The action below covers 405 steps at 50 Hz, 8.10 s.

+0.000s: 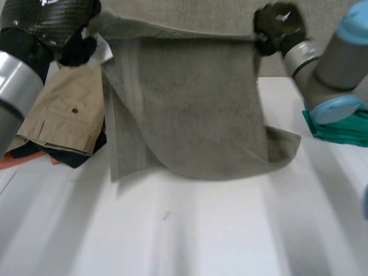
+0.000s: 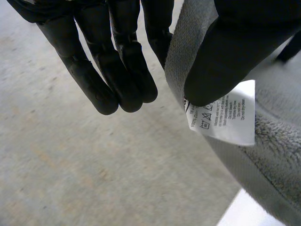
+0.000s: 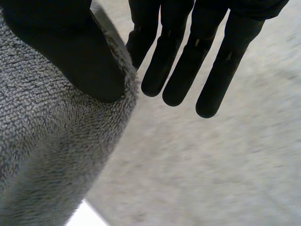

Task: Fold the laundry.

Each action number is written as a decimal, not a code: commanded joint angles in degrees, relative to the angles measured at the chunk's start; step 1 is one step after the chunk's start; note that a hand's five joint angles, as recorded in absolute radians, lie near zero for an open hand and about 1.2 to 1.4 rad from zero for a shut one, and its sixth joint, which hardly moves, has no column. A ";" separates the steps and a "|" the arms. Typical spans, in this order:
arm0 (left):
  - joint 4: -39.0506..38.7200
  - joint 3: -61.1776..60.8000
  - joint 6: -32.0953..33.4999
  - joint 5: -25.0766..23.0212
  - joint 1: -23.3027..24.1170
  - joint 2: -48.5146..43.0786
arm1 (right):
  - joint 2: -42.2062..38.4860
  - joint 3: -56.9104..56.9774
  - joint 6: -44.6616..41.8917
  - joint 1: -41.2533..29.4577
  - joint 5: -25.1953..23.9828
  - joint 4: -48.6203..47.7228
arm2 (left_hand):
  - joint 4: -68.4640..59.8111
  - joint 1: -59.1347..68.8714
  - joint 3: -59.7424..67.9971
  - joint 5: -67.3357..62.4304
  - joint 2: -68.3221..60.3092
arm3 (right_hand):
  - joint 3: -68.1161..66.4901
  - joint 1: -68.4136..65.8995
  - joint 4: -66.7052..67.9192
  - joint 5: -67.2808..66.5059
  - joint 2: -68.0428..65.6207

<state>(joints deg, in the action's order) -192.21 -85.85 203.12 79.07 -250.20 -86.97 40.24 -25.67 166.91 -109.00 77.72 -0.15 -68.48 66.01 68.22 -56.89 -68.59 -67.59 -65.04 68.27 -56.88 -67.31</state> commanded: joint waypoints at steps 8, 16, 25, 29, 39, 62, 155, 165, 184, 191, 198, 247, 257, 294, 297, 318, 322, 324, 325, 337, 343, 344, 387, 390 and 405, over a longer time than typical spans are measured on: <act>-1.77 11.76 -4.58 7.33 -2.22 -24.73 | 29.63 -45.15 -13.01 1.95 -4.95 10.33 | -11.52 13.99 11.78 -13.11 -11.41 | -12.41 -14.96 11.73 -13.12 -12.69; 2.72 9.21 -2.03 5.66 -2.31 -31.77 | 24.81 -57.65 -16.36 -3.50 -5.30 11.84 | -11.52 13.99 11.78 -13.11 -11.41 | -12.41 -14.96 11.73 -13.12 -12.69; 3.25 5.08 0.17 4.60 -3.53 -29.76 | 18.64 -51.86 -14.95 -2.54 -3.10 6.30 | -11.52 13.99 11.78 -13.11 -11.41 | 57.59 55.04 -58.27 56.88 57.31; 3.07 2.45 -0.62 3.99 -4.24 -26.42 | 20.31 -49.13 -13.98 -0.34 -3.80 7.96 | -11.52 13.99 11.78 -13.11 -11.41 | 57.59 55.04 -58.27 56.88 57.31; 1.23 -3.53 -0.53 1.09 -4.68 -19.03 | 18.12 -39.73 -32.95 5.46 -7.68 18.85 | -11.52 13.99 11.78 -13.11 -11.41 | 57.26 54.71 -57.94 56.55 56.98; 1.49 -3.45 -0.53 1.09 -4.85 -18.23 | 20.06 -60.81 -10.21 14.87 -3.98 7.89 | -11.52 13.99 11.78 -13.11 -11.41 | 45.14 42.59 -45.82 44.43 44.86; 30.39 -3.36 13.60 -0.32 -11.18 -20.77 | 28.49 -64.33 -41.89 20.31 -12.86 36.22 | -11.52 13.99 11.78 -13.11 -11.41 | -12.41 -14.96 11.73 -13.12 -12.69; 26.72 7.96 13.62 1.61 -6.97 -30.44 | 23.40 -54.06 -37.46 17.68 -10.92 33.82 | -11.52 13.99 11.78 -13.11 -11.41 | -12.41 -14.96 11.73 -13.12 -12.69; -11.52 46.91 -19.25 7.68 -2.83 -30.10 | 24.00 -20.12 -2.30 11.44 2.79 -17.25 | -11.52 13.99 11.78 -13.11 -11.41 | -12.41 -14.96 11.73 -13.12 -12.69; -8.01 44.37 -18.90 9.09 -5.03 -31.16 | 23.83 -20.20 -2.73 10.47 -0.99 -11.03 | -11.52 13.99 11.78 -13.11 -11.41 | -12.41 -14.96 11.73 -13.12 -12.69; -7.21 30.67 -19.87 3.56 -6.61 -28.17 | 21.99 -28.72 -2.82 9.51 -6.26 0.49 | -11.52 13.99 11.78 -13.11 -11.41 | 20.65 18.09 -21.32 19.94 20.37; -11.00 -1.60 -30.16 -13.50 -19.88 7.52 | 7.81 -20.19 -11.95 -0.26 2.27 16.57 | -11.52 13.99 11.78 -13.11 -11.41 | -12.41 -14.96 11.73 -13.12 -12.69; 2.18 -1.07 -17.77 -11.92 -22.26 -5.13 | 31.46 -39.26 -21.26 11.16 -8.90 20.88 | -11.52 13.99 11.78 -13.11 -11.41 | -12.41 -14.96 11.73 -13.12 -12.69; 1.00 57.98 -16.87 14.25 -5.38 -41.27 | 11.69 -15.72 -20.24 6.78 3.05 -21.85 | -11.52 13.99 11.78 -13.11 -11.41 | -12.41 -14.96 11.73 -13.12 -12.69; -3.42 57.64 -18.46 16.03 -5.29 -40.39 | 12.75 -17.57 -18.64 6.52 2.70 -25.43 | -11.52 13.99 11.78 -13.11 -11.41 | -12.41 -14.96 11.73 -13.12 -12.69; -4.58 20.31 -14.95 9.44 -8.72 -40.12 | 2.31 -36.02 -19.16 4.93 -5.56 -4.09 | -11.52 13.99 11.78 -13.11 -11.41 | -12.41 -14.96 11.73 -13.12 -12.69; -4.58 16.25 -13.98 7.95 -9.68 -39.25 | 0.46 -39.09 -22.23 5.20 -5.56 0.04 | -11.52 13.99 11.78 -13.11 -11.41 | -12.41 -14.96 11.73 -13.12 -12.69; -4.58 15.02 -13.63 7.16 -10.04 -38.54 | 0.80 -40.24 -23.03 5.37 -5.65 1.19 | -11.52 13.99 11.78 -13.11 -11.41 | -12.41 -14.96 11.73 -13.12 -12.69; -4.58 14.05 -13.45 6.46 -10.39 -37.67 | 1.15 -40.77 -23.21 5.46 -5.65 1.46 | -11.52 13.99 11.78 -13.11 -11.41 | -12.41 -14.96 11.73 -13.12 -12.69; -4.49 9.12 -13.54 3.73 -12.32 -31.16 | 11.70 -48.24 -13.55 8.10 -3.28 0.23 | -11.52 13.99 11.78 -13.11 -11.41 | 24.79 22.23 -25.47 24.08 24.51; -5.01 6.75 -13.80 2.49 -12.50 -29.57 | 14.86 -51.32 -3.89 10.73 1.64 0.15 | -11.52 13.99 11.78 -13.11 -11.41 | 26.97 24.42 -27.65 26.26 26.70; -5.10 6.66 -13.80 2.32 -12.50 -29.49 | 15.04 -51.67 -2.22 11.17 2.08 0.15 | -11.52 13.99 11.78 -13.11 -11.41 | 26.97 24.42 -27.65 26.26 26.70; -5.28 4.99 -13.98 1.44 -11.89 -27.11 | 7.40 -51.68 2.81 6.17 6.30 -6.97 | -11.52 13.99 11.78 -13.11 -11.41 | 14.54 11.99 -15.22 13.83 14.26; -5.11 4.64 -13.98 1.44 -12.06 -26.68 | 5.82 -49.66 2.37 5.81 7.70 -6.98 | -11.52 13.99 11.78 -13.11 -11.41 | 3.50 0.95 -4.18 2.79 3.22; -4.67 3.67 -13.89 1.53 -12.15 -24.65 | 5.20 -46.23 2.02 7.13 7.18 -6.62 | -11.52 13.99 11.78 -13.11 -11.41 | -12.41 -14.96 11.73 -13.12 -12.69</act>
<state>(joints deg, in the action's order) -197.17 -81.98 189.20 80.53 -262.26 -112.04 45.28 -72.94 169.15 -102.61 85.95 -7.39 -68.72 65.99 68.57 -56.89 -68.96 -67.66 -64.51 68.14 -57.16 -67.22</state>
